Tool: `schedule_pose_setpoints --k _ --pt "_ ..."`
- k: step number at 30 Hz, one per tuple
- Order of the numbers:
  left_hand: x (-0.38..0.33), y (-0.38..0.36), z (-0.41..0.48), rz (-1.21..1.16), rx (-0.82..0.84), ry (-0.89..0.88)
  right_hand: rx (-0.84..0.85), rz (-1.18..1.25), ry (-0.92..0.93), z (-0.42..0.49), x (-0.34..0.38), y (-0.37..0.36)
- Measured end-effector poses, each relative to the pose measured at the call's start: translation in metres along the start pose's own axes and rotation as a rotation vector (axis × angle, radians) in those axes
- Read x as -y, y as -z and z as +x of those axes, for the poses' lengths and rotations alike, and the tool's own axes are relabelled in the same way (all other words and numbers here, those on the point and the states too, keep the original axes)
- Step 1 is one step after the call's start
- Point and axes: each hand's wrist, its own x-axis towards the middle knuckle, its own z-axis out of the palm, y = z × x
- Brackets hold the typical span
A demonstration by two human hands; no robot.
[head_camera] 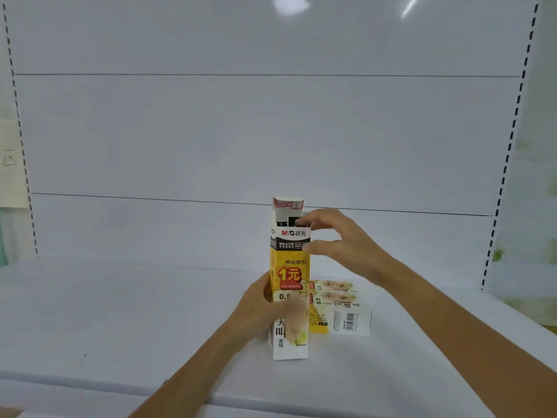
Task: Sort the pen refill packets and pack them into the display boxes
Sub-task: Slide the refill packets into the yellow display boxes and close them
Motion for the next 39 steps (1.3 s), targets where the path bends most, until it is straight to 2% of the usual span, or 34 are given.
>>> schedule_pose_setpoints --k 4,8,11,22,29,34,39 --pt "-0.002 0.003 0.000 0.026 0.055 -0.013 0.011 -0.126 -0.007 0.013 0.007 0.007" --pt "0.002 0.001 0.000 0.027 0.045 -0.026 0.179 -0.069 -0.105 0.023 0.019 0.018" --pt "0.006 0.001 0.000 0.003 0.041 -0.024 0.294 -0.145 -0.149 0.029 0.027 0.024" --pt "0.010 -0.001 0.002 -0.054 0.036 -0.043 0.531 -0.391 -0.225 0.046 0.038 0.012" --pt "0.008 -0.003 0.002 -0.039 0.056 -0.054 0.507 -0.430 -0.208 0.040 0.030 0.014" --pt "0.008 -0.004 0.003 -0.036 0.068 -0.063 0.314 -0.402 -0.138 0.034 0.024 0.031" --pt "0.010 -0.007 0.004 -0.017 0.060 -0.065 0.408 -0.402 -0.164 0.035 0.027 0.039"
